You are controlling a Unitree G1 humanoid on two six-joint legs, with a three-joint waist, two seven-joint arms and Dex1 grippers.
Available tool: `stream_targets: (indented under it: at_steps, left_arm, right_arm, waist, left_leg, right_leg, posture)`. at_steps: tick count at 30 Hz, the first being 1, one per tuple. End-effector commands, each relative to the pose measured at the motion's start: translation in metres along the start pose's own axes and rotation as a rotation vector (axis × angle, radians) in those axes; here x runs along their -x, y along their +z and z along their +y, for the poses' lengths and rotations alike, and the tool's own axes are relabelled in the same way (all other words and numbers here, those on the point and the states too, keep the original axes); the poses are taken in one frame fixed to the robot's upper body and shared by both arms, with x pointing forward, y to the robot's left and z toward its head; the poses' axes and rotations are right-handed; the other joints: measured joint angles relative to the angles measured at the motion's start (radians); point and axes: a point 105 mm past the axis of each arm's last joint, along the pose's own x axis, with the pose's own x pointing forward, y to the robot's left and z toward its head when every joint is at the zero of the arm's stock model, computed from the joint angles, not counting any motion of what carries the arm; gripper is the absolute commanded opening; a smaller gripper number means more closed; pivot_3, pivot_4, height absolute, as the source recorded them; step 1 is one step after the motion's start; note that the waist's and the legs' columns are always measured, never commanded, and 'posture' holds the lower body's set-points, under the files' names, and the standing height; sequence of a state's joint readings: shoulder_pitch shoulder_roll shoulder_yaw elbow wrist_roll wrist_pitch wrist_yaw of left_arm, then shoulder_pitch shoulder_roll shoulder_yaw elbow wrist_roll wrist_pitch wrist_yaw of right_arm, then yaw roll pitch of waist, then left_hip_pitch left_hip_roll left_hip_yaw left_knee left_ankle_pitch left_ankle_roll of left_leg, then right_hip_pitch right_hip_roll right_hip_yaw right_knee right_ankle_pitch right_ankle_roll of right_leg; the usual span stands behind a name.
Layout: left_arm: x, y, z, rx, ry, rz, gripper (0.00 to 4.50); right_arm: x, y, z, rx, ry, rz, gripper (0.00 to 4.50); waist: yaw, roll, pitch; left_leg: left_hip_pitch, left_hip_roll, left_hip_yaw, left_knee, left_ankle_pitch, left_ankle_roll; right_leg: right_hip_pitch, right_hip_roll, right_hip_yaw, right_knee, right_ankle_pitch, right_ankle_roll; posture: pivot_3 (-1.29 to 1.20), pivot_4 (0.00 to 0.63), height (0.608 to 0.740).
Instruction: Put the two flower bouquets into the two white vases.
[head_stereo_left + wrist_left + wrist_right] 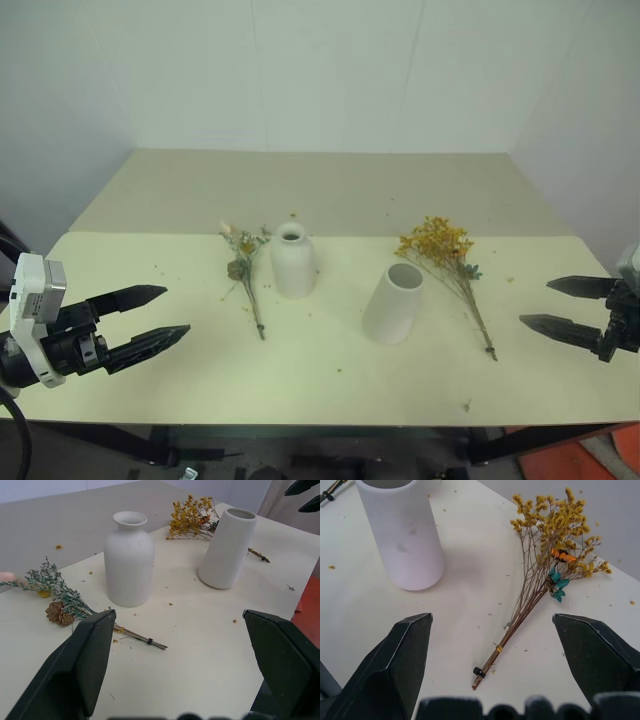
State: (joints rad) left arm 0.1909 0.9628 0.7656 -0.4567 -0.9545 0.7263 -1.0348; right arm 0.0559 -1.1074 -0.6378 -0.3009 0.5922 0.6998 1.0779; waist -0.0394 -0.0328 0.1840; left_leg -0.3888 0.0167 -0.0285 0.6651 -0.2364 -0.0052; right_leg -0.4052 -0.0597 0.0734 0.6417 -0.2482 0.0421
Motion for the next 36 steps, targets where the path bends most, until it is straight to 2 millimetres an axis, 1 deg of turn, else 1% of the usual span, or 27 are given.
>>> stream_targets:
  at_steps: [1, 15, 18, 23, 26, 28, 31, 34, 36]
  left_arm:
    - [0.001, 0.008, 0.000, -0.027, -0.001, -0.009, 4.47]
    - [0.002, 0.007, 0.000, -0.018, 0.001, -0.010, 4.47]
    - [-0.001, 0.001, 0.005, 0.002, 0.058, 0.014, 4.47]
    - [-0.019, -0.016, 0.012, 0.010, 0.239, 0.078, 4.47]
    - [-0.033, -0.020, 0.018, 0.006, 0.480, 0.107, 4.47]
    - [-0.039, -0.018, 0.020, 0.016, 0.565, 0.097, 4.47]
    - [-0.054, -0.017, 0.024, 0.130, 0.613, 0.084, 4.47]
    - [-0.080, -0.025, 0.031, 0.205, 0.683, 0.180, 4.47]
    - [-0.100, -0.028, 0.032, 0.256, 0.733, 0.221, 4.47]
  right_arm:
    - [0.007, 0.010, -0.001, 0.039, -0.028, -0.030, 4.50]
    - [0.007, 0.010, -0.001, 0.040, -0.033, -0.026, 4.50]
    - [0.007, 0.010, -0.002, 0.045, -0.038, -0.022, 4.50]
    - [0.006, 0.011, -0.001, 0.048, -0.034, -0.024, 4.50]
    - [0.003, 0.019, 0.002, 0.089, -0.016, -0.027, 4.50]
    - [0.001, 0.029, 0.005, 0.126, 0.000, -0.044, 4.50]
    - [-0.002, 0.047, 0.010, 0.192, 0.030, -0.076, 4.50]
    - [-0.005, 0.069, 0.015, 0.257, 0.073, -0.122, 4.50]
    - [-0.007, 0.081, 0.022, 0.289, 0.126, -0.152, 4.50]
  waist:
    - [0.000, 0.000, 0.000]
    - [0.000, 0.000, 0.000]
    - [0.000, 0.000, 0.000]
    - [0.001, 0.000, 0.000]
    - [0.006, 0.000, 0.000]
    - [0.008, -0.001, 0.000]
    - [0.010, -0.001, 0.000]
    - [0.016, -0.001, 0.000]
    - [0.025, -0.002, 0.000]
  left_leg:
    - [0.000, 0.000, 0.000, 0.000, 0.000, 0.000]
    - [0.000, 0.000, 0.000, 0.000, 0.000, 0.000]
    - [0.000, 0.000, 0.000, 0.000, 0.000, 0.000]
    - [0.000, 0.000, 0.000, 0.000, 0.000, 0.000]
    - [0.000, 0.000, -0.001, 0.000, 0.000, 0.000]
    - [0.000, 0.000, -0.002, 0.000, 0.000, 0.000]
    - [0.000, -0.001, -0.002, 0.000, 0.000, 0.000]
    - [0.001, -0.002, -0.002, 0.001, 0.000, 0.000]
    - [0.001, -0.003, -0.003, 0.002, 0.000, 0.000]
  right_leg:
    - [0.000, 0.000, 0.000, 0.000, 0.000, 0.000]
    - [0.000, 0.000, 0.000, 0.000, 0.000, 0.000]
    - [0.000, 0.000, 0.000, 0.000, 0.000, 0.000]
    - [0.000, 0.000, 0.000, 0.000, 0.000, 0.000]
    - [0.001, 0.000, 0.000, 0.000, 0.001, 0.001]
    - [0.001, 0.000, 0.000, 0.000, 0.001, 0.002]
    - [0.001, 0.000, 0.001, 0.001, 0.002, 0.001]
    - [0.002, 0.000, 0.000, 0.002, 0.002, 0.002]
    - [0.004, 0.000, 0.000, 0.001, 0.003, 0.002]
  posture:
    - [0.00, 0.150, 0.740]
    - [0.00, 0.150, 0.740]
    - [0.00, 0.150, 0.740]
    - [0.00, 0.150, 0.740]
    - [0.00, 0.150, 0.740]
    - [0.00, 0.150, 0.740]
    - [0.00, 0.150, 0.740]
    - [0.00, 0.150, 0.740]
    - [0.00, 0.150, 0.740]
